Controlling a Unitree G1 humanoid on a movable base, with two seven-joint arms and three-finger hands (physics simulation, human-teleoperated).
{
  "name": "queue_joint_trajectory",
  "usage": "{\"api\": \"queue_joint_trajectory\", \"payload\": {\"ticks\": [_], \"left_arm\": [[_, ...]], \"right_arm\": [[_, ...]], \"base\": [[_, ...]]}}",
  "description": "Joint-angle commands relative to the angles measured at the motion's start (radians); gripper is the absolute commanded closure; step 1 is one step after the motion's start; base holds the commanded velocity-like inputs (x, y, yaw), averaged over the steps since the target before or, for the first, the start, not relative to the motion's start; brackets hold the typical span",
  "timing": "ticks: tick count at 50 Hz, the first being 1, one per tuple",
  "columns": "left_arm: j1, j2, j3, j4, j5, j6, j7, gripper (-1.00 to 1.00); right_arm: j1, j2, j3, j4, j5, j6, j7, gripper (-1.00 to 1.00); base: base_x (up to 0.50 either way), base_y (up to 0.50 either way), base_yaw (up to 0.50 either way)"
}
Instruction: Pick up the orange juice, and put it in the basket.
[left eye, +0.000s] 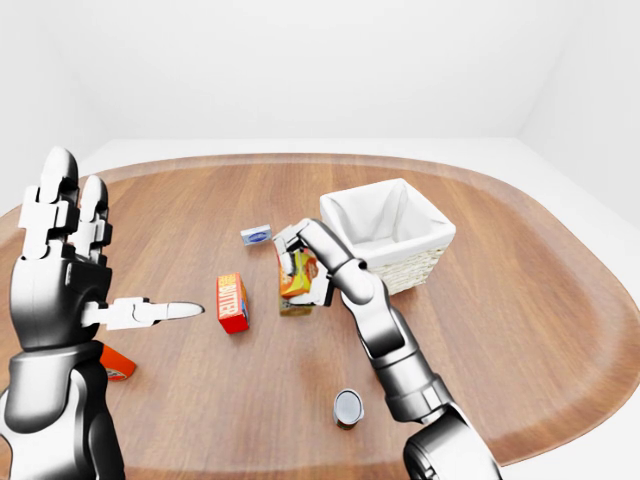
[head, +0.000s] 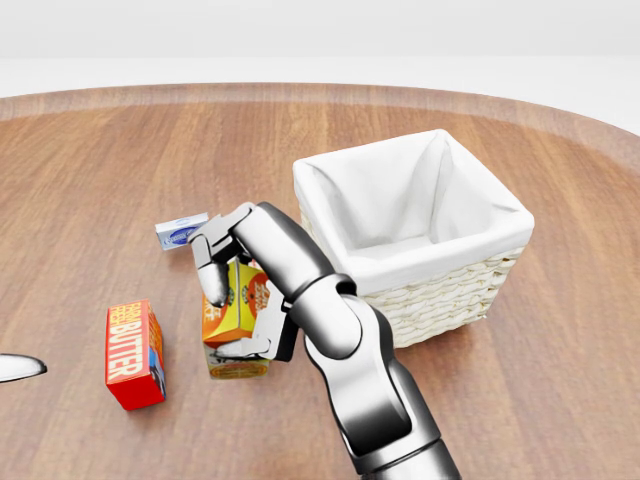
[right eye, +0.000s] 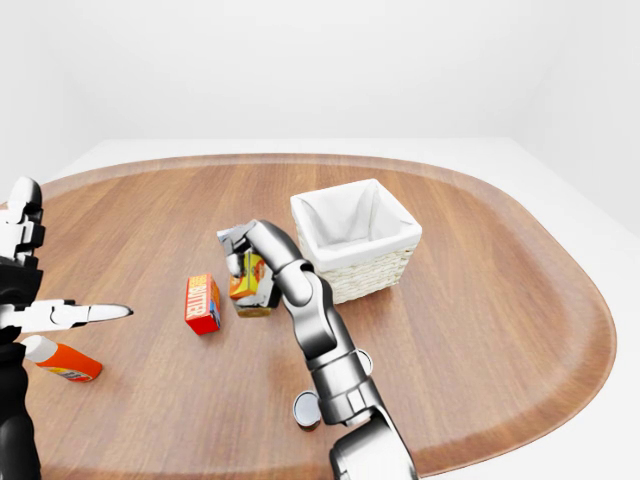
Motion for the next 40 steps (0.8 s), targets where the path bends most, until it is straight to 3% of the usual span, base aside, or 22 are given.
{"api": "queue_joint_trajectory", "payload": {"ticks": [1, 14, 28, 40], "left_arm": [[-0.004, -0.004, -0.014, 0.104, 0.031, 0.0, 0.013, -1.0], [-0.006, -0.004, -0.016, 0.104, 0.032, 0.0, 0.014, -1.0], [-0.004, -0.004, -0.014, 0.096, 0.031, 0.0, 0.013, -1.0], [-0.004, -0.005, -0.015, 0.096, 0.032, 0.0, 0.012, -1.0]], "right_arm": [[-0.062, 0.011, -0.001, -0.014, 0.024, 0.0, 0.028, 1.0], [-0.149, 0.005, -0.017, -0.024, 0.053, 0.0, 0.052, 1.0], [-0.328, -0.042, -0.062, 0.031, 0.068, 0.0, 0.073, 1.0], [-0.584, -0.115, -0.125, 0.172, 0.13, 0.0, 0.07, 1.0]], "base": [[0.0, 0.0, 0.0], [0.0, 0.0, 0.0], [0.0, 0.0, 0.0], [0.0, 0.0, 0.0]]}}
